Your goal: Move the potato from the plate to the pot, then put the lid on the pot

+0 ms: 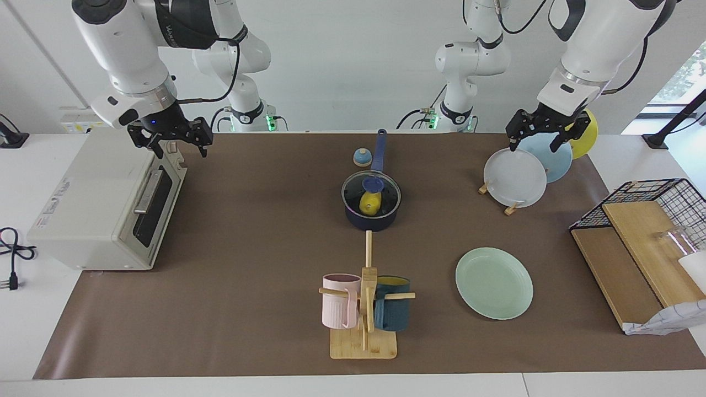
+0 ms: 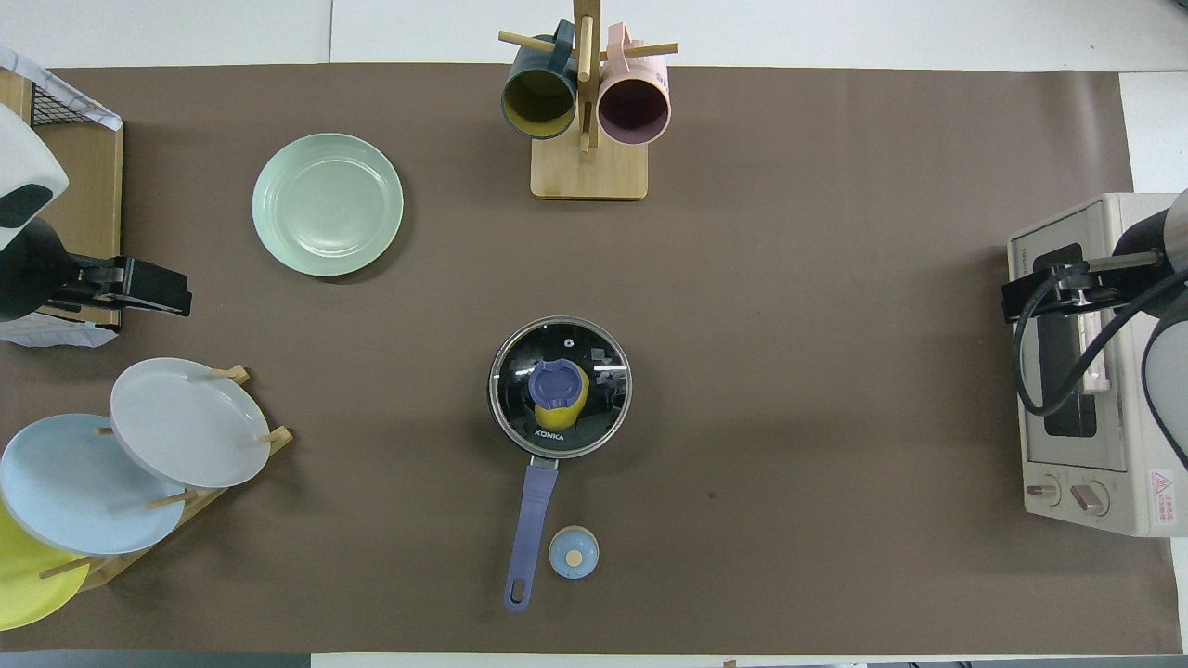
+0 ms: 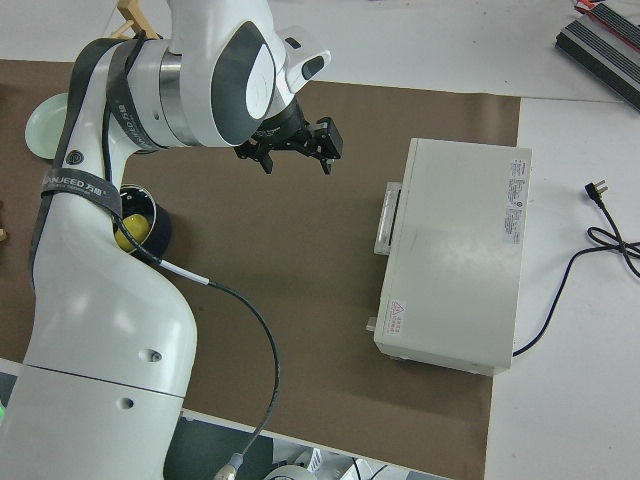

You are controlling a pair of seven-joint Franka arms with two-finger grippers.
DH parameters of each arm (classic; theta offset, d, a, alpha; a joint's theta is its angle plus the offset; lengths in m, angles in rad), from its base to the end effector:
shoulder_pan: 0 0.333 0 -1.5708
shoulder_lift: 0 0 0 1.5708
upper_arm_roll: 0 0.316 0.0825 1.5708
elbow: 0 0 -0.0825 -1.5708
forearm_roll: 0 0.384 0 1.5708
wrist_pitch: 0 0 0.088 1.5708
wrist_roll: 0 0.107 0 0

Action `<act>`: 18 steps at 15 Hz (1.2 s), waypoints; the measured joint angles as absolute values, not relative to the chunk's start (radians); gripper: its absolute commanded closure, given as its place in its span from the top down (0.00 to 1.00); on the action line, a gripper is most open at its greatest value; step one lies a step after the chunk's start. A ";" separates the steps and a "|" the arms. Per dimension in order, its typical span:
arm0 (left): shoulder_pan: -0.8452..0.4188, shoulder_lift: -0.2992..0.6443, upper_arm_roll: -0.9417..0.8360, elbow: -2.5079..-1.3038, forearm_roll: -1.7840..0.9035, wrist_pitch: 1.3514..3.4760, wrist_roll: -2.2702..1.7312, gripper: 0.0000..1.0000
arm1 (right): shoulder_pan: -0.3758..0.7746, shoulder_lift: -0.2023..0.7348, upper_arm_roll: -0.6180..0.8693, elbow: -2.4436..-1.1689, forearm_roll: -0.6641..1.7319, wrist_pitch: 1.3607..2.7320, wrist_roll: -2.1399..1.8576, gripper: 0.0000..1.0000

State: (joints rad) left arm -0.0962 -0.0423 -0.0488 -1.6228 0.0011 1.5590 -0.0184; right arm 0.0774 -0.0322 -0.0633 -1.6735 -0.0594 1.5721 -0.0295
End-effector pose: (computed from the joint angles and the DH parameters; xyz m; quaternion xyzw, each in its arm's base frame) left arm 0.5338 -0.0784 0.6221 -0.9979 0.0632 0.0106 0.0025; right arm 0.5416 0.0008 0.5940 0.9987 0.0229 -0.0348 0.0284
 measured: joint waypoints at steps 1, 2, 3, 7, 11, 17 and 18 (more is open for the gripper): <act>-0.096 -0.042 -0.049 -1.623 0.001 1.559 -0.018 1.00 | 0.072 -0.033 -0.063 -1.669 -0.057 1.567 -0.030 1.00; -0.096 -0.042 -0.049 -1.623 0.001 1.559 -0.018 1.00 | 0.067 -0.033 -0.064 -1.663 -0.056 1.564 -0.030 1.00; -0.096 -0.042 -0.049 -1.623 0.001 1.559 -0.018 1.00 | 0.063 -0.035 -0.064 -1.661 -0.056 1.564 -0.030 1.00; -0.096 -0.042 -0.049 -1.623 0.001 1.559 -0.018 1.00 | 0.037 -0.035 -0.056 -1.662 -0.055 1.562 -0.030 1.00; -0.096 -0.042 -0.049 -1.623 0.001 1.559 -0.018 1.00 | 0.028 -0.036 -0.054 -1.662 -0.055 1.562 -0.030 1.00; -0.096 -0.042 -0.049 -1.623 0.001 1.559 -0.018 1.00 | 0.010 -0.036 -0.052 -1.660 -0.054 1.562 -0.031 1.00; -0.096 -0.042 -0.049 -1.623 0.001 1.559 -0.018 1.00 | 0.010 -0.037 -0.051 -1.658 -0.053 1.562 -0.031 1.00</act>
State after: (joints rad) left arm -0.0962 -0.0423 -0.0488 -1.6228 0.0011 1.5590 -0.0184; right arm 0.0098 -0.0366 -0.0510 -1.6577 -0.0526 1.5615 -0.0311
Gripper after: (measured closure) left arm 0.000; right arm 0.000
